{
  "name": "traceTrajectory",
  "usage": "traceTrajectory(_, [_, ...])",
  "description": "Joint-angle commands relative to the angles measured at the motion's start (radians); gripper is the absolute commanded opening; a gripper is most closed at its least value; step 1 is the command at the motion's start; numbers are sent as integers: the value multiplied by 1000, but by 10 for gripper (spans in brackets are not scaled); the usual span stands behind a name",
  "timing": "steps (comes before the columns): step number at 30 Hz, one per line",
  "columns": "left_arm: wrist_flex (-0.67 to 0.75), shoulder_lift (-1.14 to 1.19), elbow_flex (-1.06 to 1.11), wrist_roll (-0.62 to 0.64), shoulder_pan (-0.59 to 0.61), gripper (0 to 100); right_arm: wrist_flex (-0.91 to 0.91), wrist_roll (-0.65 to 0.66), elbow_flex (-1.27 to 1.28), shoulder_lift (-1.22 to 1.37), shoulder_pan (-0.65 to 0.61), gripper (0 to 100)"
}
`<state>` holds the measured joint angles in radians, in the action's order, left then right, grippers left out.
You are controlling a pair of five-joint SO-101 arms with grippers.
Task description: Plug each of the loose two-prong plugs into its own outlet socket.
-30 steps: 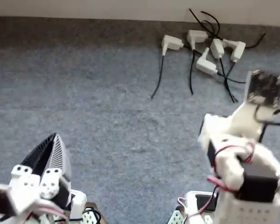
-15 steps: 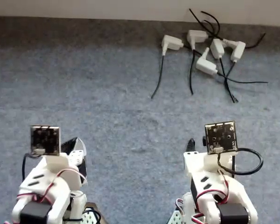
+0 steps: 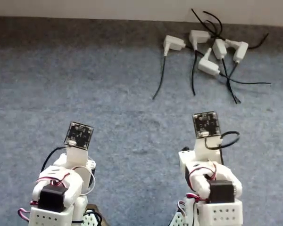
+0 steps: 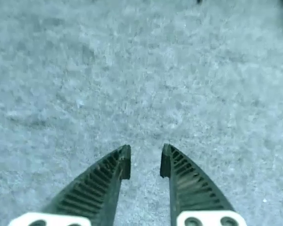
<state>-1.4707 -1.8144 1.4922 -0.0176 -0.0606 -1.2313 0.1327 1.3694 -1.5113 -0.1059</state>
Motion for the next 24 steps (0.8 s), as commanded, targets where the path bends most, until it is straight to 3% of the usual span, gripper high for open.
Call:
traceTrajectory(1, [25,-2,1,-11,-10,24,99,-106,145,-77,-1,111])
traceTrajectory(6, [31,1,4,71,-10,24,62,-192,292,-278,1,112])
traceTrajectory(13, [31,1,4,69,-10,24,8,133,429,-305,-1,115])
traceTrajectory(24, [31,1,4,69,-10,24,-13,149,433,-311,-47,115])
